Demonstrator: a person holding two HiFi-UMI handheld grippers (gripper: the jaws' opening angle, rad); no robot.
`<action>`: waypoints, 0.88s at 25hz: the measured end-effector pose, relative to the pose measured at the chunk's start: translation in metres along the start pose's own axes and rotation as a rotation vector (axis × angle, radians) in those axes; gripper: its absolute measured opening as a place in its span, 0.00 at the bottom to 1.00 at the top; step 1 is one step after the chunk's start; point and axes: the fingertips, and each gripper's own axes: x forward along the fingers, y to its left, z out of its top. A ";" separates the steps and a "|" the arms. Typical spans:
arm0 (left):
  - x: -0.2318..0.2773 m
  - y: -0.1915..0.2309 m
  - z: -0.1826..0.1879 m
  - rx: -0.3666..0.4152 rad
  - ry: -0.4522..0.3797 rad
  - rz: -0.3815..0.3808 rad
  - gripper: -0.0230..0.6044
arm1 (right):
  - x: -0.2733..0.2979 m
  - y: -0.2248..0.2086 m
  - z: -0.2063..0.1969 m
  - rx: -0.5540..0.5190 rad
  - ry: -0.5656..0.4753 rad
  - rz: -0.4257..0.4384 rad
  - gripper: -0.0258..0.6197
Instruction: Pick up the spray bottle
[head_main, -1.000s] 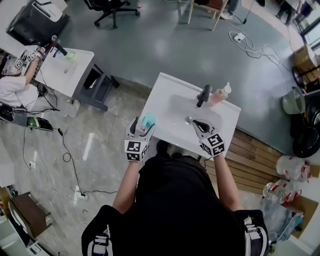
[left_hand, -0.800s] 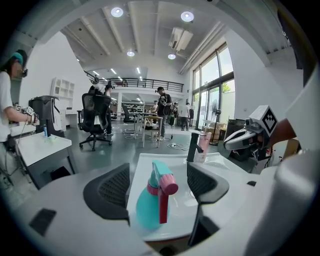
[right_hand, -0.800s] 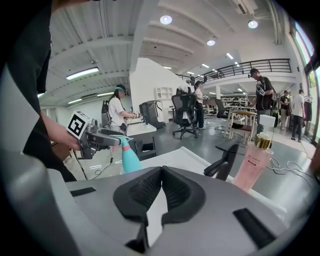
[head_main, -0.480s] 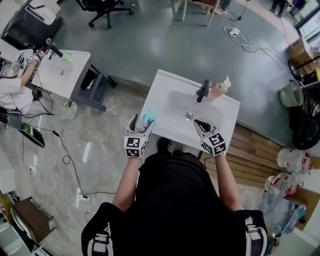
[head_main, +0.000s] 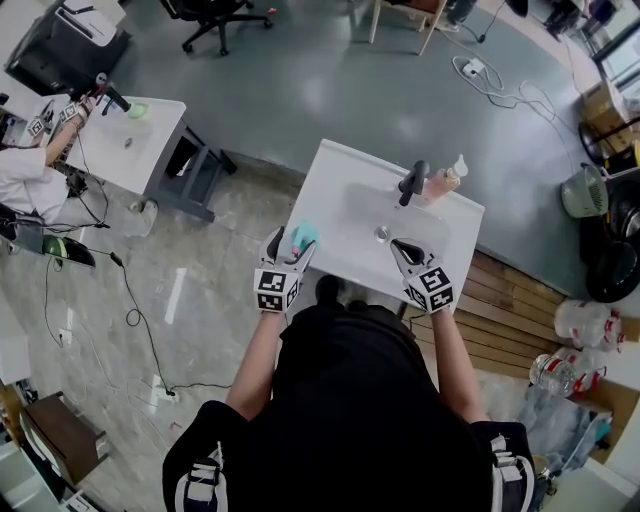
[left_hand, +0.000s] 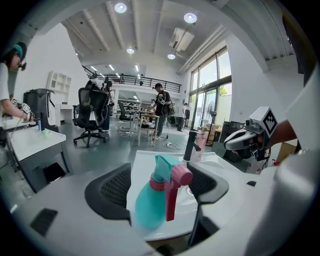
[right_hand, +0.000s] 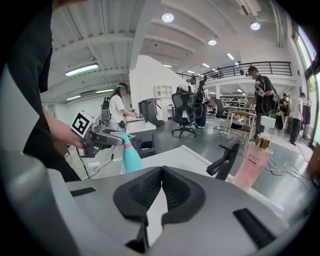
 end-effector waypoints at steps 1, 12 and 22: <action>0.002 -0.001 0.000 0.002 0.001 -0.004 0.59 | 0.000 -0.001 -0.001 -0.001 0.004 -0.001 0.07; 0.015 -0.010 0.003 -0.002 0.004 -0.047 0.59 | 0.004 -0.005 -0.006 0.012 0.016 -0.009 0.07; 0.017 -0.015 0.005 -0.013 -0.017 -0.047 0.46 | 0.005 -0.007 -0.005 0.012 0.015 -0.009 0.07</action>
